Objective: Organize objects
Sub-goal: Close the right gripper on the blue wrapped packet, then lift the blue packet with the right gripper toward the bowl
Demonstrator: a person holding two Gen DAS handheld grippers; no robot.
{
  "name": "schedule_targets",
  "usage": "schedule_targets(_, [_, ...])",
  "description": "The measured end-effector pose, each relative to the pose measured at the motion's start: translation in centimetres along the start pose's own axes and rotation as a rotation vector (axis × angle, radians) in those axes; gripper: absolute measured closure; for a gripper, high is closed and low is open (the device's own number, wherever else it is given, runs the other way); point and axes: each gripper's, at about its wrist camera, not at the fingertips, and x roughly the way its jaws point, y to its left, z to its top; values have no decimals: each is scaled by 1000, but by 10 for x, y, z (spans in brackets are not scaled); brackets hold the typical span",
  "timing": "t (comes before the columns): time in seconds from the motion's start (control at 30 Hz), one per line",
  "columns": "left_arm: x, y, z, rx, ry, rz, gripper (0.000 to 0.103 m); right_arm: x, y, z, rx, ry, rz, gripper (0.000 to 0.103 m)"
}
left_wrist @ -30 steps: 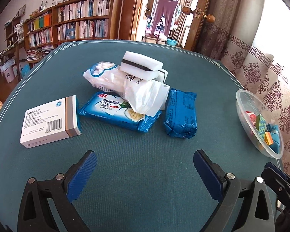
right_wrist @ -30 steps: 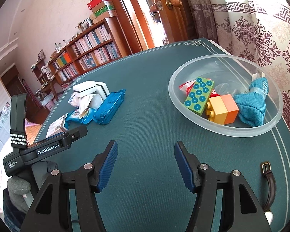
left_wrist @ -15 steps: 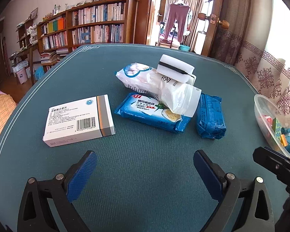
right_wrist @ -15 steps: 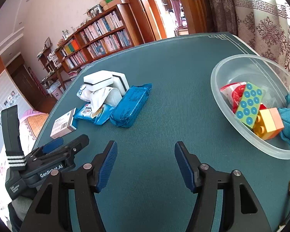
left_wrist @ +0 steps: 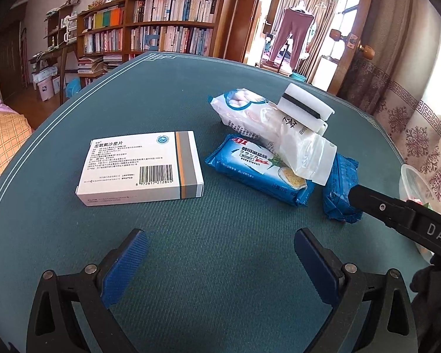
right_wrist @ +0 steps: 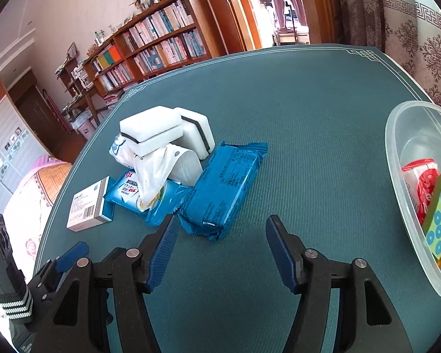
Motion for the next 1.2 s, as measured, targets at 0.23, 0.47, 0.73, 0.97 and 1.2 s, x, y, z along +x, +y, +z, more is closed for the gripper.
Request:
schedule_targets(0.23, [0, 4, 0, -20, 3, 5, 1, 23, 11, 12, -26, 22, -16, 39])
schedule_targets(0.47, [0, 5, -1, -22, 3, 5, 1, 35, 9, 18, -21, 14, -51, 40])
schedule_targets(0.73, [0, 5, 0, -22, 3, 5, 1, 37, 13, 17, -64, -5, -97, 43])
schedule_targets(0.97, [0, 4, -1, -22, 3, 5, 1, 32, 8, 12, -70, -22, -109, 56])
schedule_targets(1.2, [0, 3, 0, -16, 0, 8, 1, 18, -1, -4, -62, -39, -123, 57])
